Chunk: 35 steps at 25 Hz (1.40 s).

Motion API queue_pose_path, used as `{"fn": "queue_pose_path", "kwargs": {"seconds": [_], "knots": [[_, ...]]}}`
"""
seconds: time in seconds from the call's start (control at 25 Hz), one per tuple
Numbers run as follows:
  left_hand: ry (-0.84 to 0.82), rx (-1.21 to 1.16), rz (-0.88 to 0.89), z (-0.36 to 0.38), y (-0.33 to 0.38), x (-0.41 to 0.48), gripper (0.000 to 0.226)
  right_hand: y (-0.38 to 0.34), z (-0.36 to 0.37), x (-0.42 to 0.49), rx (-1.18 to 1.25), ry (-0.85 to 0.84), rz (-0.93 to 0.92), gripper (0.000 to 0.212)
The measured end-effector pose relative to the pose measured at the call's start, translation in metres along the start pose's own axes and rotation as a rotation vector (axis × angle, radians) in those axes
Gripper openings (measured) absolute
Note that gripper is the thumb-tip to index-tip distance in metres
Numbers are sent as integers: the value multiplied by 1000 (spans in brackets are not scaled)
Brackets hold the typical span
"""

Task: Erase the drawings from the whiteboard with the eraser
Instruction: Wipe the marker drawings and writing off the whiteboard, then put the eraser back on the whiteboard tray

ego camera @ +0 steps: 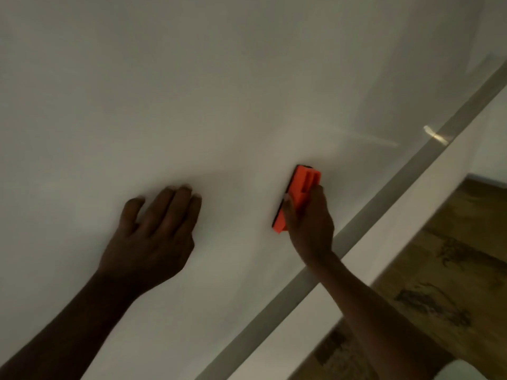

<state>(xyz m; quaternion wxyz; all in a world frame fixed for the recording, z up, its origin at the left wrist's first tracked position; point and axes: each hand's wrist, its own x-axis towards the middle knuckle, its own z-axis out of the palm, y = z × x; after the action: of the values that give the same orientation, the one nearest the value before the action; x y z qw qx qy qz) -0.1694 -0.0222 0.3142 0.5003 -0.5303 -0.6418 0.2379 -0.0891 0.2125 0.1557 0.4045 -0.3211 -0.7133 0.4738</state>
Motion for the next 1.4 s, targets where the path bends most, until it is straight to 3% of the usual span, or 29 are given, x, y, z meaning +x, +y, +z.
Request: {"fn": "queue_pose_path", "kwargs": {"seconds": [0.08,0.24,0.32,0.48,0.6,0.72,0.96,1.04,1.16,1.4], "knots": [[-16,28,22,-2,1,3,53,-6,10,-6,119,31,133,58],[-30,78,35,-3,-2,2,54,-66,40,-54,21,-80,-385,52],[-30,92,27,-4,-2,2,54,-53,35,-46,-44,-99,-444,55],[-39,149,43,-5,2,7,52,22,21,-16,130,-27,-42,59],[-38,170,58,-3,0,10,50,67,25,-16,166,-61,53,52],[-49,168,41,-6,3,9,50,109,19,-42,5,-175,116,51],[-66,141,-51,5,12,2,58,137,13,-97,-418,-638,-566,38],[-133,76,18,13,35,-15,61,132,15,-98,-500,-732,-722,38],[-301,-27,172,21,97,-61,56,133,17,-94,-589,-832,-874,44],[-428,-186,161,39,178,-119,52,141,12,-100,-706,-1011,-960,56]]}}
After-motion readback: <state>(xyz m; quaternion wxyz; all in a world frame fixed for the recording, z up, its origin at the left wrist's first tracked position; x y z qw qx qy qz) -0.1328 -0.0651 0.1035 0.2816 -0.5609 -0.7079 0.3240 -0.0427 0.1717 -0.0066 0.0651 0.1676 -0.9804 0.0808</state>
